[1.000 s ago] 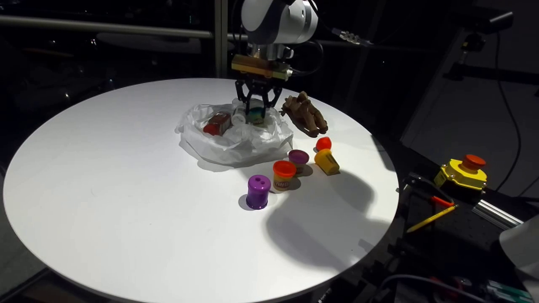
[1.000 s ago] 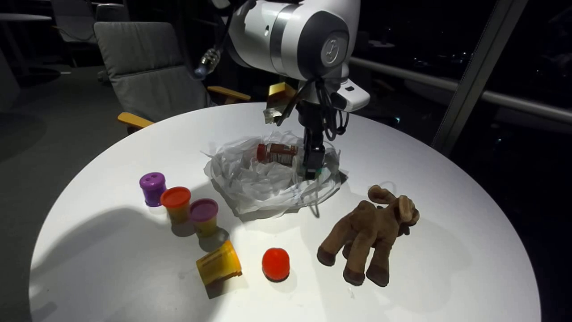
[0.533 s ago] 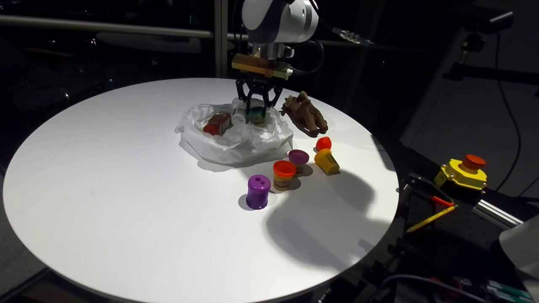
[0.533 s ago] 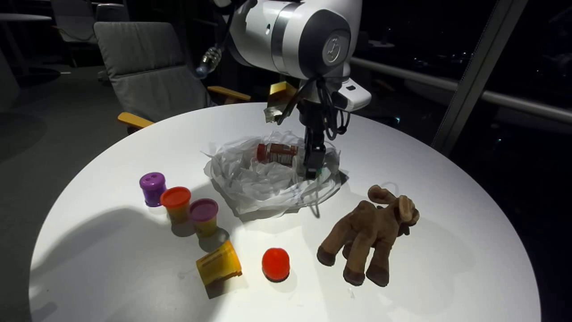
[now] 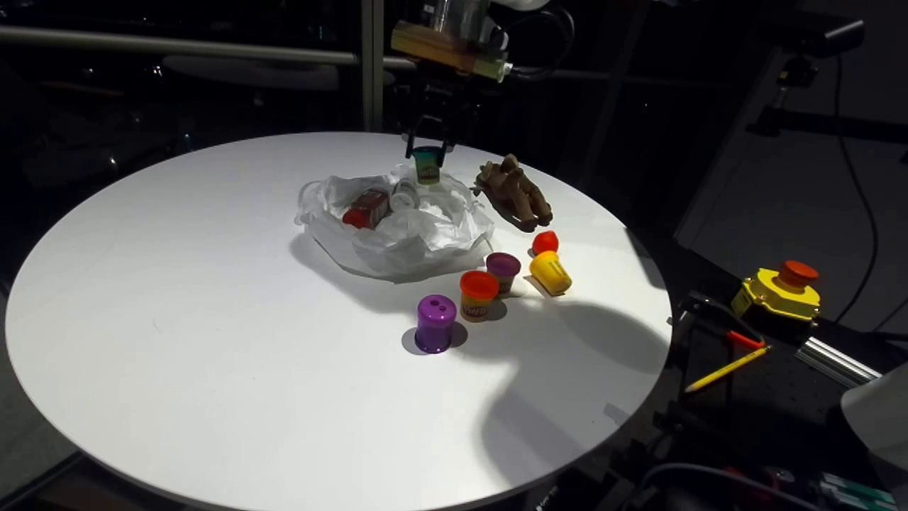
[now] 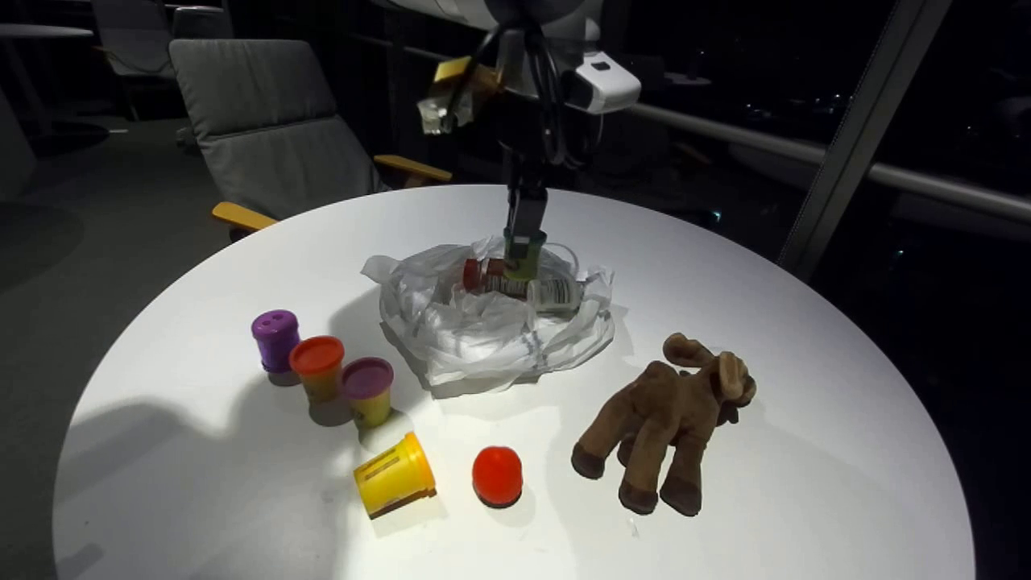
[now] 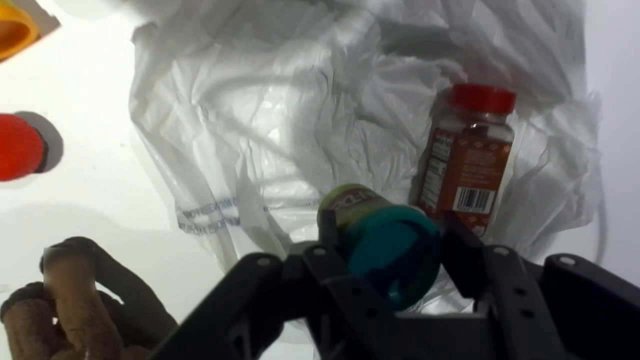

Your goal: Pick up all the objects from the plastic and put them on the table

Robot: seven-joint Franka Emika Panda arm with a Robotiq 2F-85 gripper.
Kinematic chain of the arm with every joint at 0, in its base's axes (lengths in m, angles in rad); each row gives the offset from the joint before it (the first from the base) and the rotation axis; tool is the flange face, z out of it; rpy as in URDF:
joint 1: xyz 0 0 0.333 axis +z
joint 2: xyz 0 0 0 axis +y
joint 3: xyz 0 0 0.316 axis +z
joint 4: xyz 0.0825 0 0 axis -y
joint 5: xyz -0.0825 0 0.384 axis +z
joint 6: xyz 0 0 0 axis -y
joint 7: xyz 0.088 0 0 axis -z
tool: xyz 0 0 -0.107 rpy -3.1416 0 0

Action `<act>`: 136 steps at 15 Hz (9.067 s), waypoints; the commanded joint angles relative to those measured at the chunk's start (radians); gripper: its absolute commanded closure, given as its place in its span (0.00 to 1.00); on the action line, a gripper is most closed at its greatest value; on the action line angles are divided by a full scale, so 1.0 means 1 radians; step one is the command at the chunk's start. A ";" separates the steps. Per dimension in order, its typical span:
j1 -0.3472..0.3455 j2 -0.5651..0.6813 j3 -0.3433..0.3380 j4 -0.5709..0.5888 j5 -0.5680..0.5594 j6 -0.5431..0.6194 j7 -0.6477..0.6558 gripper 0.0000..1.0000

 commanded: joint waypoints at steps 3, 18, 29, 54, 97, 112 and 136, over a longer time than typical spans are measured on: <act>-0.004 -0.295 0.081 -0.355 0.079 0.100 -0.225 0.73; 0.318 -0.606 0.363 -0.920 0.259 0.394 -0.507 0.73; 0.252 -0.301 0.275 -0.890 0.091 0.683 -0.450 0.73; 0.073 -0.159 0.073 -0.303 -0.135 0.237 -0.384 0.00; 0.070 0.097 -0.076 0.096 -0.084 0.174 -0.082 0.74; 0.015 -0.268 -0.073 -0.469 -0.261 0.158 -0.407 0.74; 0.212 0.100 -0.304 -0.271 -0.689 0.139 0.107 0.74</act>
